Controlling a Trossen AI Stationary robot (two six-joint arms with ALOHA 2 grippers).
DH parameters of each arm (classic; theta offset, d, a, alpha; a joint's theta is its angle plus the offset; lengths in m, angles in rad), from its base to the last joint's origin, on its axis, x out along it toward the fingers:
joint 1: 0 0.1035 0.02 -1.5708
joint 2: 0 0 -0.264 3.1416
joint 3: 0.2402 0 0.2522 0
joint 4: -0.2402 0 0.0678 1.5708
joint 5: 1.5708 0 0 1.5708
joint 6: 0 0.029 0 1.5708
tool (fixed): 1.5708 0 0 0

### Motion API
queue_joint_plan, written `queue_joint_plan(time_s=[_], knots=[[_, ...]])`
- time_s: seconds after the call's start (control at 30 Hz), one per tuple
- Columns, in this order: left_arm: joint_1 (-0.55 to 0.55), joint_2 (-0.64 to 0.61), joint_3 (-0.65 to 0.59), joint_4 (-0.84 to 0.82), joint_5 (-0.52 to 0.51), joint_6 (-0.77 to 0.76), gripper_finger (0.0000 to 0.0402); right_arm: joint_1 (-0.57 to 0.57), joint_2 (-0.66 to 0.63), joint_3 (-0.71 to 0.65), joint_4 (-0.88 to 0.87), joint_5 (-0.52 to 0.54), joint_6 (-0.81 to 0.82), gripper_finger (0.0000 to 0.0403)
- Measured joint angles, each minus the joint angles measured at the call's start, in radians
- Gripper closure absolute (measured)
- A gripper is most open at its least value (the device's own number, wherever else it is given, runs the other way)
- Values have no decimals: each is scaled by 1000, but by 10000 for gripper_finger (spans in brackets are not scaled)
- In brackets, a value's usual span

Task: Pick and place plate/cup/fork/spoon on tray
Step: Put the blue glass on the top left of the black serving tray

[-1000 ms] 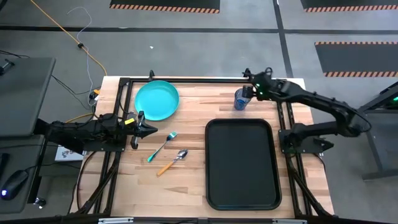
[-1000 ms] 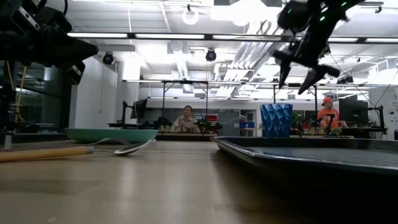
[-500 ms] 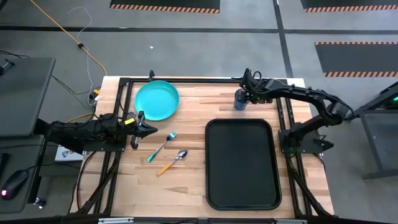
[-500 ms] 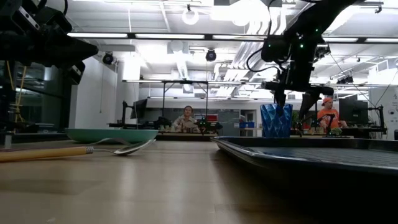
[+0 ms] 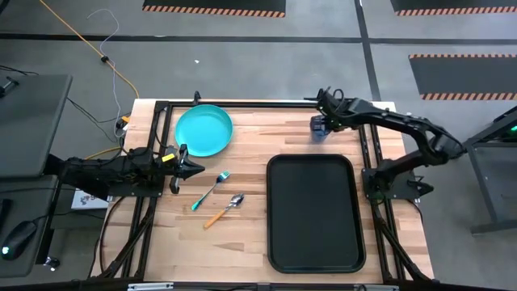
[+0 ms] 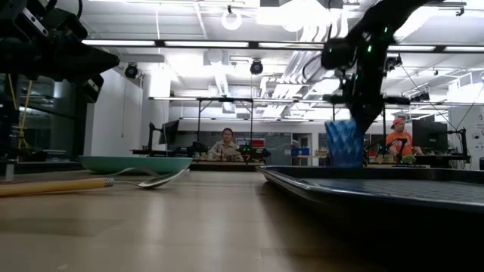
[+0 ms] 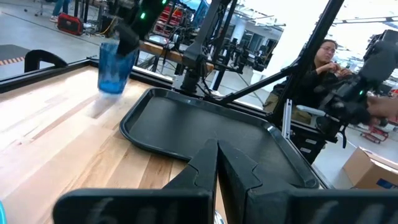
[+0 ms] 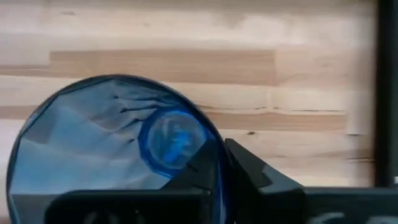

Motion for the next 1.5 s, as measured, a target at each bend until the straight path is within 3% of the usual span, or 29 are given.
queue_joint_plan(time_s=[0.17,0.33,0.43,0.63,0.8,1.0,1.5], knots=[[0,0,0,0,0,0,398,7,-149,112,-132,-3,-145,397],[0,0,0,0,0,0,398,70,-313,190,-200,-176,-253,400],[0,0,0,0,0,0,398,167,-398,184,-270,-216,-240,400],[0,0,0,0,0,0,398,433,-505,75,-361,-202,-65,401],[0,0,0,0,0,0,398,612,-518,-17,-346,-206,50,402],[0,0,0,0,0,0,398,747,-492,-37,-333,-217,94,402],[0,0,0,0,0,0,398,797,-436,-37,-370,-235,89,403]])
